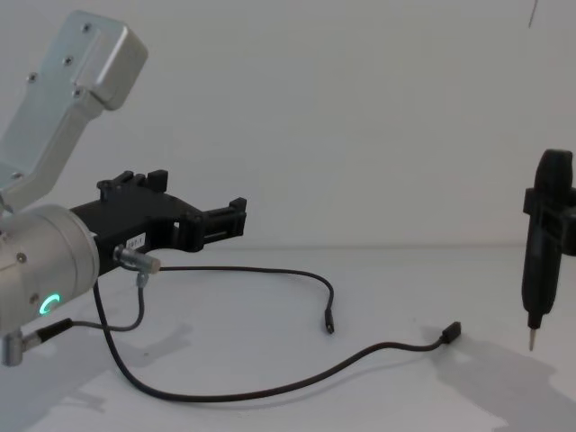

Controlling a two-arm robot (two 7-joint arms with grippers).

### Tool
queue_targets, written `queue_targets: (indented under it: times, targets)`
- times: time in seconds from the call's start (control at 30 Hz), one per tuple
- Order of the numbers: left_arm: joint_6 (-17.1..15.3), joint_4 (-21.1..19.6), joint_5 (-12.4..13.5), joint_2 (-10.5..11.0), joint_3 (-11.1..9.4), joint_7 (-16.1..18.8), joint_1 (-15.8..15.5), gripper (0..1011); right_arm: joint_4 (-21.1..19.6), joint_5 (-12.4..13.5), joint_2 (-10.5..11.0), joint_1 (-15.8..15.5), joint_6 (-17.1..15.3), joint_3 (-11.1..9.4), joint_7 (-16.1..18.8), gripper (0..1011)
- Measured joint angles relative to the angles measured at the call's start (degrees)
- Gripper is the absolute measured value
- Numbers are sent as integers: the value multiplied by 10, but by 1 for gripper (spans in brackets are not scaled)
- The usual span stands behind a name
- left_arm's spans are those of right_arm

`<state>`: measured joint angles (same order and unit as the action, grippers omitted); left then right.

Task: Pick up the data cable with the one hand.

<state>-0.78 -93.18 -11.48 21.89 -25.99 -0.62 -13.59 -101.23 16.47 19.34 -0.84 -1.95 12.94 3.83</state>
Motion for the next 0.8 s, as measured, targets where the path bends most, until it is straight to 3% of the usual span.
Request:
queue_targets:
  times: [0.8]
  targets:
    - [-1,0,0,0,0,-2,-1,1001,0,0,0,0,0,0,0,279]
